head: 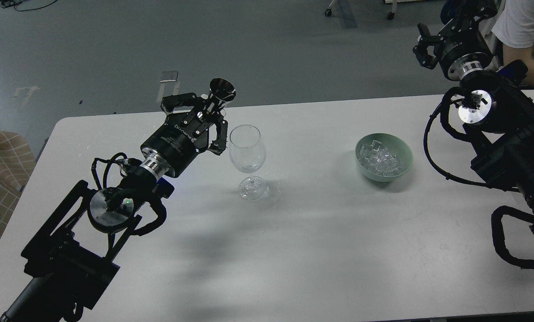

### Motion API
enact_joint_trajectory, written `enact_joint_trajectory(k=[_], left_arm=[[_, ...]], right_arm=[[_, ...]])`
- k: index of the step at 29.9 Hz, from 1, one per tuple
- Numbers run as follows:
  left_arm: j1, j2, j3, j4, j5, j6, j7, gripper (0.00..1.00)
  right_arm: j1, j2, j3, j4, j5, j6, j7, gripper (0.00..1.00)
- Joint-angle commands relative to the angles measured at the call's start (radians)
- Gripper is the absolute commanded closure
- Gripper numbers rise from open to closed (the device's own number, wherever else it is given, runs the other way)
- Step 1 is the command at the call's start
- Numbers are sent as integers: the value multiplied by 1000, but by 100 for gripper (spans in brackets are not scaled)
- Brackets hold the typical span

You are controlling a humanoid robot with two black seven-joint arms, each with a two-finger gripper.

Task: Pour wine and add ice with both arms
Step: 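Move the held jigger above the wine glass rim, then tilt the jigger with the left gripper to pour into the glass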

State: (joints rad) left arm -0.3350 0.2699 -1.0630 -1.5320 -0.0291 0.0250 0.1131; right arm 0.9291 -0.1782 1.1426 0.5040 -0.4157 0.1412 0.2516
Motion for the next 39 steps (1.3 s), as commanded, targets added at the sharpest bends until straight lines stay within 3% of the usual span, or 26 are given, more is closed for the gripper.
enact_joint_trajectory(k=[1, 39], left_arm=[[-5, 2, 8, 3, 12, 0, 0, 83], [-33, 20, 9, 58, 198, -25, 19, 82]], right_arm=[[-1, 2, -1, 1, 0, -2, 0, 0], [-7, 2, 3, 5, 0, -2, 0, 0]])
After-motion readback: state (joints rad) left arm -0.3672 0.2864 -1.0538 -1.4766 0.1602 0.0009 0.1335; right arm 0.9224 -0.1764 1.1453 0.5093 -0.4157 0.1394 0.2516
